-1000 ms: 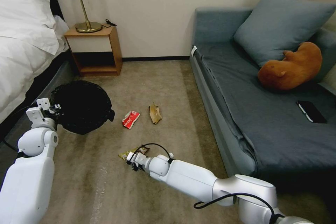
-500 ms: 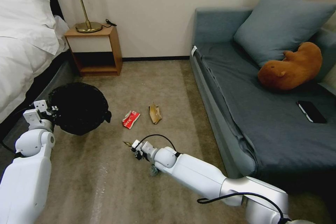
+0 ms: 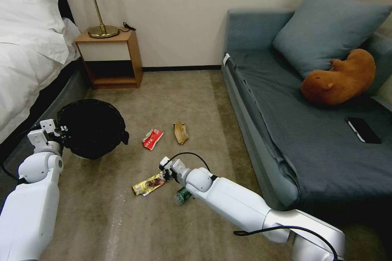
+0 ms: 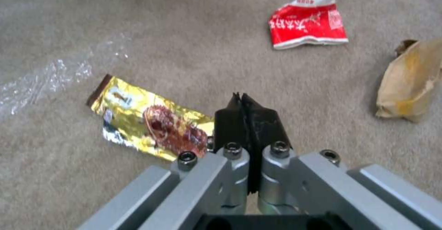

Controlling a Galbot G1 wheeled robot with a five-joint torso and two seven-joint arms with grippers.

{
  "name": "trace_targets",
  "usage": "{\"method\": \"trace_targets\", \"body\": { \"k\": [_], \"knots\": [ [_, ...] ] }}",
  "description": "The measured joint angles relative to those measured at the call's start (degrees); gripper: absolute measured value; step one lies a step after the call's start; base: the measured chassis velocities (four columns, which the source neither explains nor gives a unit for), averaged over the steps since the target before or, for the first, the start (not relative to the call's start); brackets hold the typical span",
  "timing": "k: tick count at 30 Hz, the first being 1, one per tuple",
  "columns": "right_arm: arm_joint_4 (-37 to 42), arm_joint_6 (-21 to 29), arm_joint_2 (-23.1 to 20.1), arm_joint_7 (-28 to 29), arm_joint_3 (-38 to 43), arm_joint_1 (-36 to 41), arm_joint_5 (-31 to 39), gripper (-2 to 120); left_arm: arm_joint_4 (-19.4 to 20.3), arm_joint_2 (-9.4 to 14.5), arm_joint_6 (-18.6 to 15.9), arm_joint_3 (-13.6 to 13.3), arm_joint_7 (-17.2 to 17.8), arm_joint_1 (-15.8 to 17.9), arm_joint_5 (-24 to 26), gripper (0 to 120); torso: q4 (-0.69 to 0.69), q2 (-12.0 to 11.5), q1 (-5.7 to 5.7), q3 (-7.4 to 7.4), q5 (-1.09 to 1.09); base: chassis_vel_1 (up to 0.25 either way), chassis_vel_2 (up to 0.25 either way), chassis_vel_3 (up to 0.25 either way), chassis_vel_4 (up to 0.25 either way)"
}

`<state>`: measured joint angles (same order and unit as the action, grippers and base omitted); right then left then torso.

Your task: Pick up the trash bin, then pick up the garbage on the floor and place it into the trash bin.

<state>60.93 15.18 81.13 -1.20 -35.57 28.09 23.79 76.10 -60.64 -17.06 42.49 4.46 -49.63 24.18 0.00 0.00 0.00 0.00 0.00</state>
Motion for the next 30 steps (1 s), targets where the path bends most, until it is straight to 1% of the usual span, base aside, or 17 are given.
{"method": "trace_targets", "body": {
  "k": [6,10,13,15,18,25,27,28,30],
  "knots": [
    [-1.7,-0.8,0.1,-0.5,-1.6,-0.2,-0.7,0,0.4,-0.2,-0.1,0.0,0.1,0.3,0.0,3,-0.01,0.0,0.0,0.0,0.0,0.0,0.0,0.0,0.0],
    [-4.5,-1.0,2.1,-1.0,-3.6,-1.5,-0.9,0,2.1,-0.8,-0.6,0.0,0.6,0.6,0.0,3,0.0,0.0,0.0,0.0,0.01,0.0,0.0,0.0,0.0],
    [-5.1,-1.3,2.6,-1.0,-4.0,-1.7,-0.8,0,2.6,-0.9,-0.8,0.0,0.8,0.6,0.0,3,0.01,0.0,0.0,0.0,0.01,0.0,0.0,0.0,0.0],
    [-6.8,-1.8,3.6,-1.0,-4.9,-1.9,-0.5,0,4.5,-1.2,-1.4,0.1,1.4,0.5,0.0,3,0.0,0.0,0.0,0.0,0.02,0.0,0.0,0.0,0.0],
    [-7.8,-1.9,4.4,-0.8,-5.2,-2.1,0.3,0,5.5,-1.5,-1.9,0.2,1.9,0.3,0.1,3,-0.01,0.0,0.0,0.0,0.01,0.0,0.0,0.0,0.0],
    [-8.5,-2.4,5.1,0.1,-4.6,-2.0,0.7,0,6.9,-1.9,-2.8,0.6,3.5,-0.1,0.1,3,0.0,0.0,0.0,0.0,0.01,0.0,0.0,0.0,0.0],
    [-8.2,-2.5,5.4,1.5,-3.7,-1.8,2.2,10,7.7,-2.1,-3.6,0.9,4.6,-0.3,0.2,3,0.0,0.0,0.0,0.0,0.01,0.0,0.0,0.0,0.0],
    [-8.2,-2.5,5.4,1.5,-3.7,-1.8,2.2,10,7.7,-2.1,-3.6,0.9,4.6,-0.3,0.2,3,0.0,0.0,0.0,0.0,0.01,0.0,0.0,0.0,0.0],
    [-7.5,-2.5,5.4,2.7,-3.2,-1.7,3.8,21,7.7,-2.2,-4.5,1.2,5.8,-0.2,0.1,3,0.0,0.0,0.0,0.0,0.01,0.0,0.0,0.0,0.0]
  ]
}}
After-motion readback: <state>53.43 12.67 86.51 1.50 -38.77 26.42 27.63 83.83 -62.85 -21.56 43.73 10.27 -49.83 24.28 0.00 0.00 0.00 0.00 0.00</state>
